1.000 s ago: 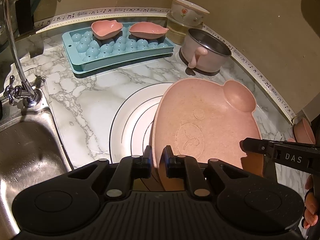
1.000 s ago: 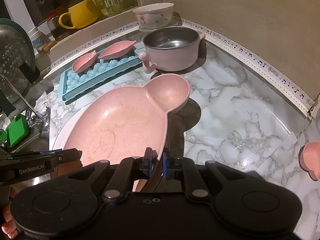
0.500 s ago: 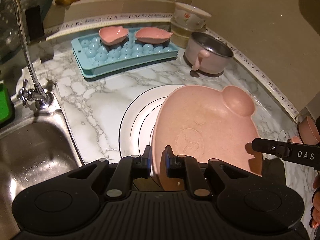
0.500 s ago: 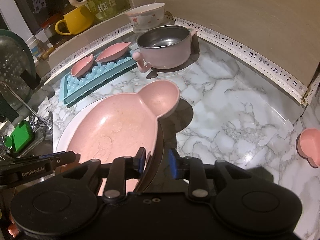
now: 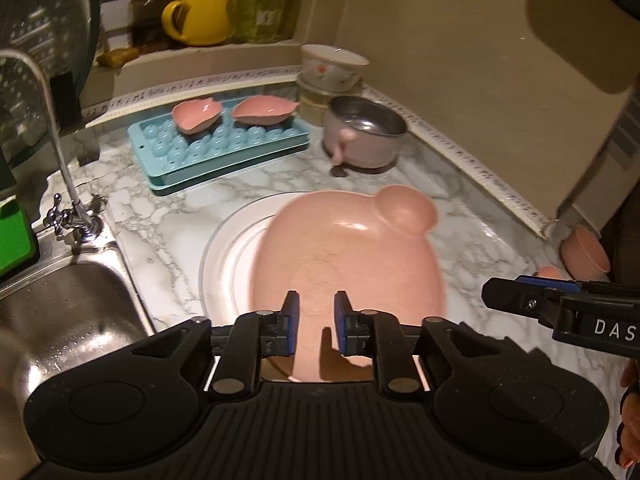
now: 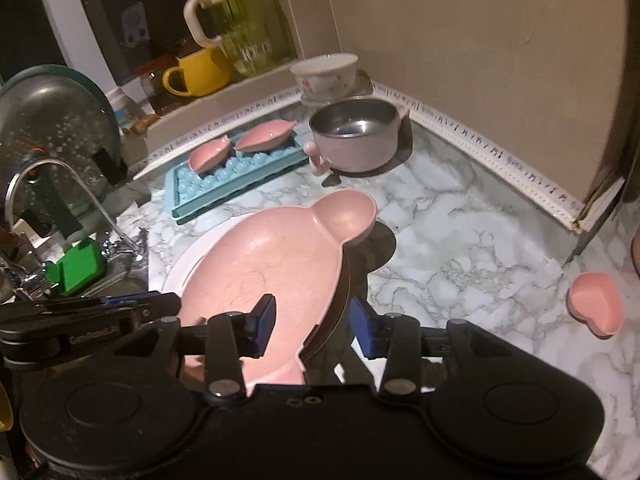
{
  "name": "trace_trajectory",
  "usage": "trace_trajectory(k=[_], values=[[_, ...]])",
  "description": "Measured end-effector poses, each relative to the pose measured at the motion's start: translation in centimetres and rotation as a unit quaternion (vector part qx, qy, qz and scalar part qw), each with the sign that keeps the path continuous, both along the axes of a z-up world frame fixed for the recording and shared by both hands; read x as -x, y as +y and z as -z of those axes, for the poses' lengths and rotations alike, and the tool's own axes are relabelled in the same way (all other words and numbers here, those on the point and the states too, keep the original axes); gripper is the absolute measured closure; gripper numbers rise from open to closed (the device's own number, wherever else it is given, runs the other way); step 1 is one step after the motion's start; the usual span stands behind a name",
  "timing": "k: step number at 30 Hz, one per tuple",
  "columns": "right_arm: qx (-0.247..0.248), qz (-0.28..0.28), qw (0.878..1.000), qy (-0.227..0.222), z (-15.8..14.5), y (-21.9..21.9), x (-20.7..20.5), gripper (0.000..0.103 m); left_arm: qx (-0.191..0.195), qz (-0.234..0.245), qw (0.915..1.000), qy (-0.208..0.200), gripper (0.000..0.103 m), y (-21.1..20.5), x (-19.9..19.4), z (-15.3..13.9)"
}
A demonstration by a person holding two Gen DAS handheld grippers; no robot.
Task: Organize plates and bowls
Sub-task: 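Move both grippers back toward the cream-white bowl beside the cutting board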
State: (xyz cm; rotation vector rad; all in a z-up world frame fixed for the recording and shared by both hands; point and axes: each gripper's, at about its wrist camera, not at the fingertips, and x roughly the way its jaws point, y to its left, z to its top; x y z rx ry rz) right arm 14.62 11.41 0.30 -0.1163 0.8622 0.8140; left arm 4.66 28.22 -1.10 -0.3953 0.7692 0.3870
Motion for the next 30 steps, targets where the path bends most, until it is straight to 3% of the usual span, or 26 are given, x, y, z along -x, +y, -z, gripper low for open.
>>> trace_trajectory(k=[2, 3, 4, 8, 13, 18, 21, 27, 30], values=[[-0.006, 0.006, 1.000, -0.006, -0.6, -1.2, 0.5, 0.057, -0.005, 0.002, 1.0000, -0.008, 0.062, -1.2, 0.3, -0.6], [-0.009, 0.009, 1.000, -0.009, -0.8, -1.9, 0.7, 0.053, -0.009, 0.003, 0.9999, -0.014, 0.046, -1.8, 0.5, -0.9], [-0.012, 0.013, 1.000, -0.013, -1.1, -2.6, 0.9, 0.050, -0.016, 0.003, 0.9996, -0.022, 0.038, -2.6, 0.7, -1.3], [-0.018, 0.032, 0.999, -0.025, -1.9, -5.8, 1.7, 0.045, -0.026, 0.021, 0.9988, -0.037, 0.037, -5.4, 1.0, -2.6], [-0.022, 0.064, 0.997, -0.044, -3.0, -10.1, 2.9, 0.026, -0.027, 0.048, 0.9971, -0.052, 0.035, -9.8, 1.1, -3.7], [-0.021, 0.097, 0.993, -0.065, -3.9, -14.6, 4.2, 0.020, -0.033, 0.074, 0.9946, -0.066, 0.030, -14.2, 1.1, -4.4], [-0.020, 0.122, 0.989, -0.077, -4.2, -17.4, 4.9, 0.010, -0.039, 0.086, 0.9931, -0.070, 0.030, -16.6, 1.0, -4.6], [-0.010, 0.167, 0.982, -0.087, -4.5, -22.5, 6.0, 0.009, -0.049, 0.122, 0.9884, -0.076, 0.030, -21.6, 0.0, -5.1], [0.001, 0.188, 0.977, -0.098, -4.6, -24.6, 6.3, 0.003, -0.050, 0.138, 0.9862, -0.077, 0.024, -23.9, -1.0, -5.3]])
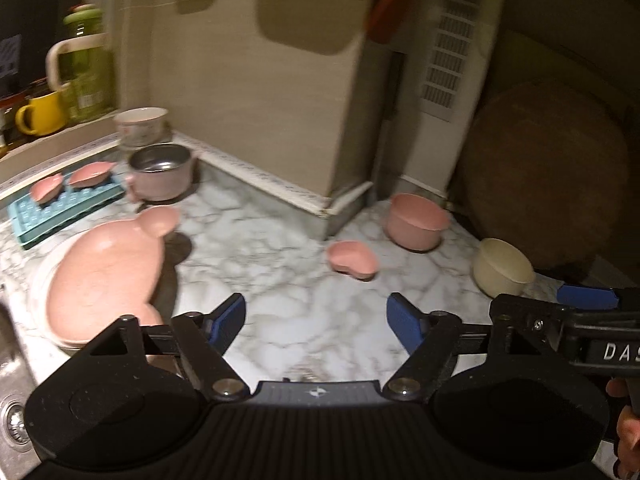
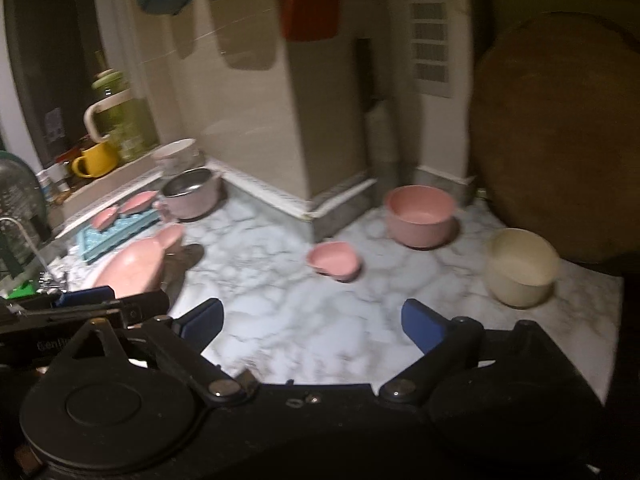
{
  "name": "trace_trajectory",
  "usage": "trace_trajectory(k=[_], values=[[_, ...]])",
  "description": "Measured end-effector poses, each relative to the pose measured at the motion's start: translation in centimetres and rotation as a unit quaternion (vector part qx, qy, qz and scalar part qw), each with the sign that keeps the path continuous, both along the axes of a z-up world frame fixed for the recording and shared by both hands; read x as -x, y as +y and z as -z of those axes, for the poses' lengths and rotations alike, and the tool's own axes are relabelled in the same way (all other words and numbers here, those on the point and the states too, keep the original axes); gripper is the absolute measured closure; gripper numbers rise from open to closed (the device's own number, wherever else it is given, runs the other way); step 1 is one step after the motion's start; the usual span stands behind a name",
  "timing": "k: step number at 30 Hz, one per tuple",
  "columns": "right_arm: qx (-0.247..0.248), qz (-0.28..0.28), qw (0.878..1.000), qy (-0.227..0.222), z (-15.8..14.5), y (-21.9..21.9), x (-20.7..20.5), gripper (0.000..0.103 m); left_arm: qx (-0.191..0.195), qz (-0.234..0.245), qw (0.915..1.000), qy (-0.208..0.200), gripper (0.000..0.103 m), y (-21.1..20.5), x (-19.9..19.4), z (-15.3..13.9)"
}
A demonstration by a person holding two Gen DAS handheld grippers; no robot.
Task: Organize plates and bowls
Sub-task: 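Move both grippers back toward the cream-white bowl beside the cutting board, then close both grippers on the rim of the cream-white bowl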
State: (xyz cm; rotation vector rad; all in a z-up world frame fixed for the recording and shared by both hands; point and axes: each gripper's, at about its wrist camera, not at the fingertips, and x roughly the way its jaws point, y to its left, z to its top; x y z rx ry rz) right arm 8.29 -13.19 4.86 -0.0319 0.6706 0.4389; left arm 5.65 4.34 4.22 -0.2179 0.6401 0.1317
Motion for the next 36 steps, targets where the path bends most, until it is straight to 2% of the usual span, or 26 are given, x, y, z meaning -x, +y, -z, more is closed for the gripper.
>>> trace_trajectory(k=[6, 17, 32, 36], values=[[0.009, 0.045, 0.999, -0.001, 0.4, -3.6, -0.4, 0.001, -0.008, 0.043, 0.9990, 0.013, 0.023, -4.0, -2.8, 0.1], [0.027, 0.123, 0.990, 0.059, 1.6, -7.2, -4.5, 0.001, -0.013, 0.124, 0.9907, 0.053, 0.023, -8.0, -10.7, 0.7], [0.046, 0.221, 0.970, 0.088, 2.9, -11.3, -11.4, 0.002, -0.017, 0.224, 0.9699, 0.095, 0.023, -11.8, -22.3, 3.1], [0.031, 0.250, 0.962, 0.102, 4.0, -13.3, -13.8, 0.007, -0.012, 0.238, 0.9658, 0.101, 0.023, -12.6, -25.2, 4.2]])
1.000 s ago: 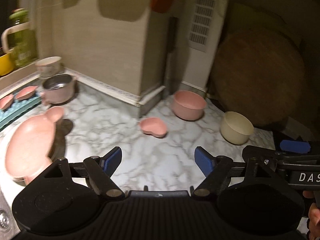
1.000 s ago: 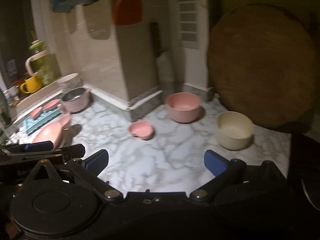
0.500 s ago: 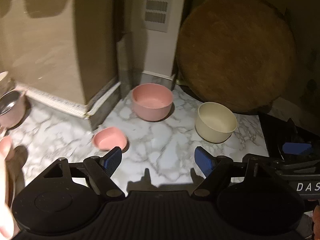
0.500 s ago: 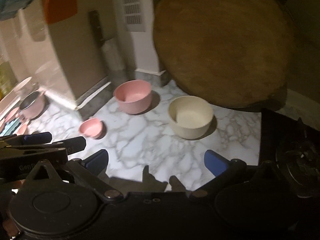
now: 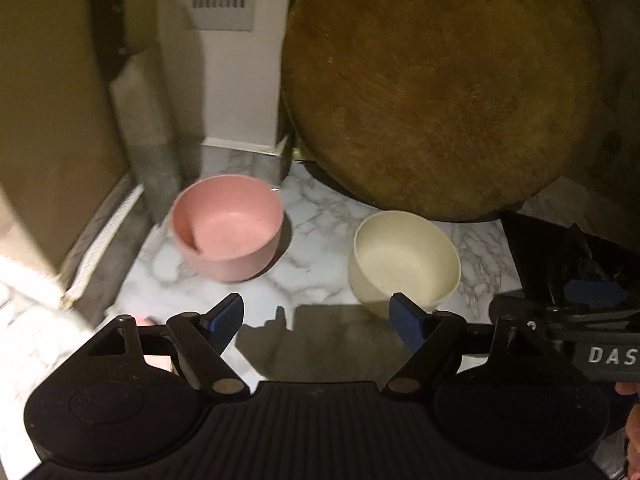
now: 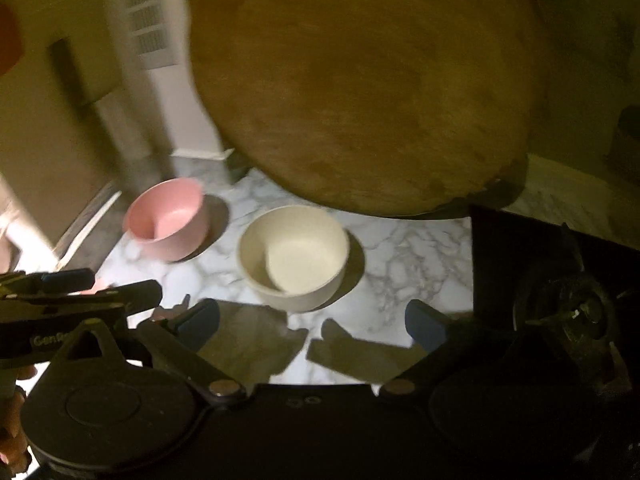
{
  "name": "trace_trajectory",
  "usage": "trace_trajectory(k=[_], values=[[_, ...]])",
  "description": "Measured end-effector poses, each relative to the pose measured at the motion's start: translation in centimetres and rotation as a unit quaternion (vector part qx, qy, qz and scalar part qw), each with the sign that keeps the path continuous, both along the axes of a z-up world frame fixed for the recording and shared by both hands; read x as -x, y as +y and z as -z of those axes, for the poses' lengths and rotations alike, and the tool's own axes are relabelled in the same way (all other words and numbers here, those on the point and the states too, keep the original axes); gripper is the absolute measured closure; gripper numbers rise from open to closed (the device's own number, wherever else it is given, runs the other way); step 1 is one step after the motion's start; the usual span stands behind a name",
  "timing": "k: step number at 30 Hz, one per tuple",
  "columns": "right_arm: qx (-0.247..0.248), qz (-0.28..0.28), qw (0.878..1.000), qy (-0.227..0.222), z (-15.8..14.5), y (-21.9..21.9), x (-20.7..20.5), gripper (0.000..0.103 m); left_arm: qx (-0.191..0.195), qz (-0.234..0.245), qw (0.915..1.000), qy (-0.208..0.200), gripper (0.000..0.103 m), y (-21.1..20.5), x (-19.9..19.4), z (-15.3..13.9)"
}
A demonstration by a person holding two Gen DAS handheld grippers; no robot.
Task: Organize plates and bowls
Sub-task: 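Close both grippers on the rim of the cream-white bowl, then lift the cream-white bowl and carry it toward the pink bowl, lowering it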
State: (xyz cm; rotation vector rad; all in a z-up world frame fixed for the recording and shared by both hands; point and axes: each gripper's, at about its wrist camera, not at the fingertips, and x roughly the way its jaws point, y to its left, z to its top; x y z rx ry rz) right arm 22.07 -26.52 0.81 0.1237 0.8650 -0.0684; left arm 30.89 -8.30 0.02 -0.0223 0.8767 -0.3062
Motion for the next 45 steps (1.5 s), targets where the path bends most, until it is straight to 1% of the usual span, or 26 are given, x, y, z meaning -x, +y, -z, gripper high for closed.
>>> trace_trajectory(k=[4, 6, 10, 11, 14, 16, 20, 22, 23, 25, 26, 28, 30, 31, 35, 37, 38, 40, 45], values=[[-0.008, 0.026, 0.999, 0.019, 1.8, -1.5, -2.4, 0.017, 0.004, 0.009, 0.9999, 0.007, 0.023, -1.4, -2.5, 1.3], [-0.014, 0.038, 0.999, 0.030, 2.7, -2.1, -3.5, 0.019, 0.005, 0.011, 0.9999, 0.012, 0.023, -2.0, -3.5, 2.1], [-0.034, 0.059, 0.996, 0.057, 4.6, -2.8, -5.2, 0.030, 0.006, 0.015, 0.9996, 0.022, 0.023, -3.0, -5.1, 3.6], [-0.038, 0.063, 0.995, 0.061, 5.1, -2.9, -5.6, 0.031, 0.009, 0.018, 0.9995, 0.024, 0.023, -3.2, -5.4, 3.9], [-0.052, 0.071, 0.994, 0.069, 6.0, -3.1, -6.6, 0.036, 0.008, 0.023, 0.9993, 0.028, 0.023, -3.7, -6.3, 4.5], [-0.063, 0.076, 0.992, 0.077, 6.7, -3.3, -7.2, 0.042, 0.002, 0.024, 0.9993, 0.027, 0.023, -4.2, -6.8, 4.8], [-0.074, 0.084, 0.990, 0.088, 7.7, -3.5, -8.0, 0.053, 0.006, 0.035, 0.9989, 0.032, 0.024, -4.7, -7.7, 5.3], [-0.077, 0.085, 0.989, 0.088, 7.8, -3.5, -8.3, 0.058, -0.002, 0.034, 0.9988, 0.036, 0.025, -5.0, -8.1, 5.7], [-0.076, 0.084, 0.990, 0.089, 7.9, -3.4, -8.4, 0.058, -0.005, 0.033, 0.9987, 0.040, 0.028, -5.1, -8.3, 5.9], [-0.074, 0.080, 0.990, 0.089, 8.0, -3.4, -8.6, 0.059, 0.001, 0.040, 0.9979, 0.050, 0.042, -5.3, -8.6, 6.3], [-0.073, 0.080, 0.990, 0.089, 8.0, -3.4, -8.7, 0.060, 0.002, 0.042, 0.9976, 0.054, 0.046, -5.3, -8.7, 6.4], [-0.081, 0.078, 0.990, 0.088, 8.1, -3.5, -8.8, 0.068, 0.004, 0.045, 0.9971, 0.061, 0.061, -5.6, -8.8, 6.7], [-0.086, 0.075, 0.990, 0.088, 8.1, -3.4, -8.8, 0.073, 0.010, 0.045, 0.9963, 0.072, 0.069, -5.7, -8.9, 6.9], [-0.086, 0.073, 0.990, 0.088, 8.0, -3.3, -8.9, 0.076, 0.016, 0.042, 0.9962, 0.075, 0.072, -5.7, -8.8, 6.9], [-0.087, 0.069, 0.990, 0.090, 7.9, -3.0, -9.0, 0.085, 0.021, 0.033, 0.9957, 0.084, 0.076, -5.8, -8.8, 6.8], [-0.082, 0.070, 0.990, 0.093, 7.9, -2.8, -9.0, 0.085, 0.028, 0.034, 0.9952, 0.088, 0.086, -5.8, -8.7, 6.7], [-0.078, 0.068, 0.990, 0.093, 7.9, -2.7, -8.9, 0.086, 0.028, 0.034, 0.9951, 0.089, 0.087, -5.7, -8.7, 6.7], [-0.071, 0.066, 0.991, 0.093, 7.8, -2.5, -8.8, 0.090, 0.026, 0.030, 0.9954, 0.087, 0.088, -5.6, -8.6, 6.5], [-0.068, 0.057, 0.992, 0.094, 7.3, -2.1, -7.9, 0.091, 0.032, 0.023, 0.9945, 0.097, 0.088, -4.8, -7.7, 6.0]])
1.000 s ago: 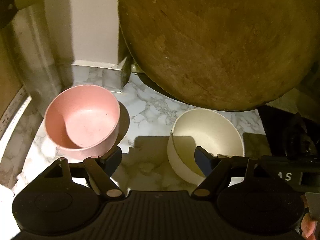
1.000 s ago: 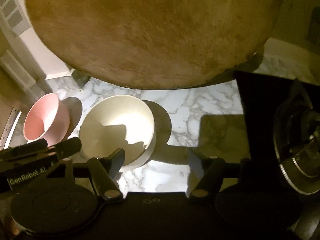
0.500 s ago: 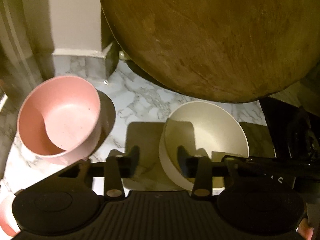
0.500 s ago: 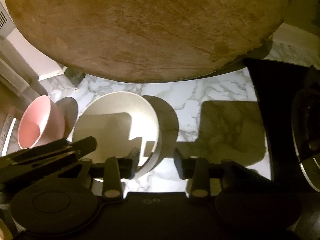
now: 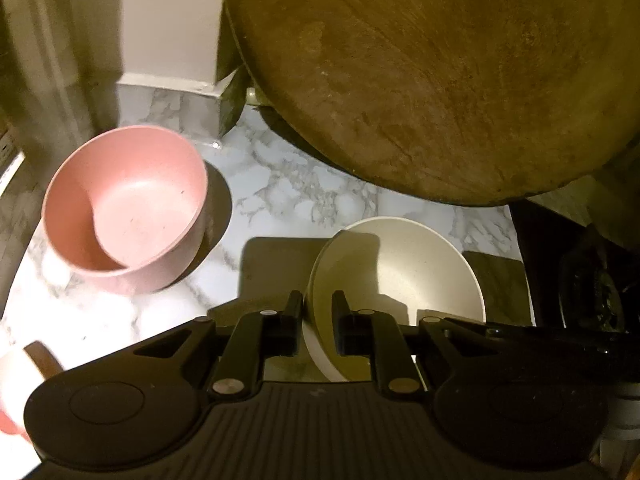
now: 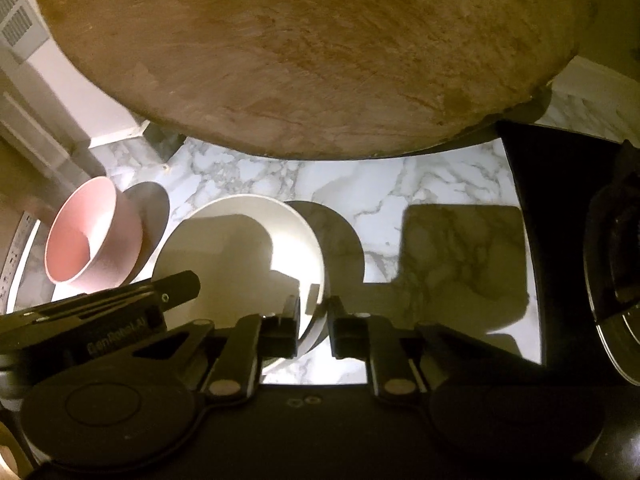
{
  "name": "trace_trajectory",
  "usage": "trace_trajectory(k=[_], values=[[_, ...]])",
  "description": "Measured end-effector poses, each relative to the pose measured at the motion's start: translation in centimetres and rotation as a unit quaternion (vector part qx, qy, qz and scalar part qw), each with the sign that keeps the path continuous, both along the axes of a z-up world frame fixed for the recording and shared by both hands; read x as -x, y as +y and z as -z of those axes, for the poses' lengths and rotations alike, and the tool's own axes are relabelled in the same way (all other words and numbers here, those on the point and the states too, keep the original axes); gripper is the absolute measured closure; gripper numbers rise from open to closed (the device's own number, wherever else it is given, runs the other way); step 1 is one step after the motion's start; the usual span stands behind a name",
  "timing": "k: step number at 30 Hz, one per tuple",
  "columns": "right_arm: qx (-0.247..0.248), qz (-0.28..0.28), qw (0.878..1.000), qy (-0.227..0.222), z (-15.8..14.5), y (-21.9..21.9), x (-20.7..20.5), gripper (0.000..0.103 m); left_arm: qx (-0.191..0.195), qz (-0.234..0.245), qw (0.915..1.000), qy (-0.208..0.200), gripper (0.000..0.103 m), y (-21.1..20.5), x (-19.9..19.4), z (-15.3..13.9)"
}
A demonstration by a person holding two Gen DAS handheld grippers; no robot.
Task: Organize plates and bowls
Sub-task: 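Lift the cream-white bowl and carry it toward the pink bowl, lowering it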
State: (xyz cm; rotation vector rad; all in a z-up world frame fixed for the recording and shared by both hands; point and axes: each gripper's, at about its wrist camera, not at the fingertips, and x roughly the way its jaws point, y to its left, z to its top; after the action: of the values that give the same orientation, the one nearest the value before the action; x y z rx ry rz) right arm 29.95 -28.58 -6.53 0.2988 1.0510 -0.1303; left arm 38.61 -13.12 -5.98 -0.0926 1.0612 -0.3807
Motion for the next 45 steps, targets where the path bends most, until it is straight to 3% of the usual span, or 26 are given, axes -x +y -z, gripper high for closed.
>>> trace_trajectory(k=[18, 34, 45], values=[[-0.013, -0.082, 0.997, 0.001, -3.0, 5.1, 6.6, 0.090, -0.027, -0.044, 0.9987, 0.000, 0.088, 5.3, 9.6, -3.3], [-0.029, -0.162, 0.986, 0.025, -2.2, 10.0, 11.3, 0.090, -0.033, -0.110, 0.9929, 0.032, 0.088, 11.0, 16.6, -1.7], [-0.035, -0.173, 0.983, 0.042, -0.9, 10.1, 12.7, 0.090, -0.033, -0.118, 0.9913, 0.047, 0.088, 11.2, 18.5, -0.8]])
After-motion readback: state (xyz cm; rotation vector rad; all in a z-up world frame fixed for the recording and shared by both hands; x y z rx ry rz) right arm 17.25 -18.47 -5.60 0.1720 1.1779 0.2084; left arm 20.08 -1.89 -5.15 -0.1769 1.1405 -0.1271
